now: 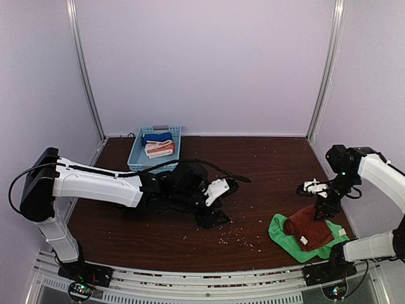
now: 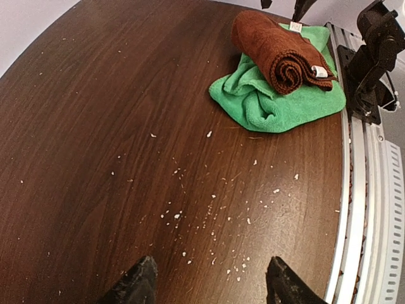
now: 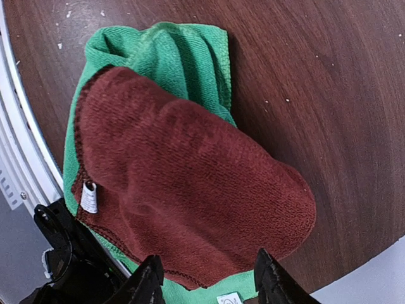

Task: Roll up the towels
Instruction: Pick up the towel from the towel pile, then put down the towel at the center of the board.

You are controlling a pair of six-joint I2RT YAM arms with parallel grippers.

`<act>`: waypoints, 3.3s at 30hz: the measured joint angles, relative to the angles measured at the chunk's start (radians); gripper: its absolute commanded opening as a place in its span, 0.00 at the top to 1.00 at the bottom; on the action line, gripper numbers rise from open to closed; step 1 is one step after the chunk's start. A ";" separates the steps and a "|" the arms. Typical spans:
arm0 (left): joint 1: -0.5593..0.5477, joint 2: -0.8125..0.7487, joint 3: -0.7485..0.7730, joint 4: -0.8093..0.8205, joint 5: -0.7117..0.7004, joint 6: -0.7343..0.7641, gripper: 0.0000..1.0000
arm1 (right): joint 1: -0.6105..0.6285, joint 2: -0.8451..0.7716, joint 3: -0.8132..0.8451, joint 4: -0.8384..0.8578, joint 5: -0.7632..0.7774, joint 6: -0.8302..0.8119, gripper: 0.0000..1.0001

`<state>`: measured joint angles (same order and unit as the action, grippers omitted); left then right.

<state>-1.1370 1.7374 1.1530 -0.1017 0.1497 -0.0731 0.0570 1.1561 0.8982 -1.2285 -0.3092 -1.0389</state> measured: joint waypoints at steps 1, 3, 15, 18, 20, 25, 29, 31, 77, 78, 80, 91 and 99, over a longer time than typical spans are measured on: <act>0.000 0.000 0.000 0.000 -0.001 0.000 0.39 | 0.000 0.007 -0.005 0.014 0.010 0.010 0.49; 0.000 0.000 0.000 0.000 -0.008 0.000 0.39 | 0.001 0.012 -0.021 0.042 0.028 0.029 0.49; 0.000 0.000 -0.010 0.007 -0.045 -0.008 0.39 | 0.008 0.029 -0.099 0.208 0.113 0.153 0.94; 0.000 0.000 -0.019 0.010 -0.057 -0.008 0.39 | 0.011 0.040 -0.085 0.212 0.115 0.169 1.00; 0.000 0.000 -0.034 0.030 -0.063 -0.009 0.39 | 0.011 0.040 -0.051 0.203 0.107 0.181 1.00; 0.000 0.000 -0.068 0.063 -0.085 -0.013 0.39 | 0.011 0.039 0.098 0.177 0.057 0.206 1.00; 0.000 -0.005 -0.069 0.084 -0.103 -0.016 0.39 | 0.011 0.039 0.248 0.147 -0.009 0.227 1.00; 0.000 -0.013 -0.071 0.095 -0.115 -0.017 0.38 | 0.011 0.040 0.330 0.135 -0.057 0.238 1.00; 0.117 -0.453 -0.261 0.095 -0.445 -0.093 0.28 | 0.044 0.374 0.807 0.966 -0.806 1.065 0.60; 0.120 -0.453 -0.267 0.094 -0.445 -0.090 0.28 | 0.002 0.373 0.735 0.933 -0.784 1.003 0.57; 0.130 -0.453 -0.290 0.093 -0.443 -0.083 0.28 | -0.062 0.386 0.608 0.821 -0.715 0.843 0.53; 0.275 -0.257 -0.252 -0.033 -0.404 -0.155 0.61 | -0.069 0.352 0.321 0.480 -0.287 0.441 0.63; 0.372 -0.035 -0.145 -0.158 -0.347 -0.220 0.65 | 0.146 0.503 0.292 0.568 -0.060 0.449 0.64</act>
<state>-0.7647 1.7027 1.0080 -0.2600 -0.1970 -0.2935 0.2028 1.6588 1.1904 -0.6601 -0.3691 -0.5900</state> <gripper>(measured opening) 0.344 0.313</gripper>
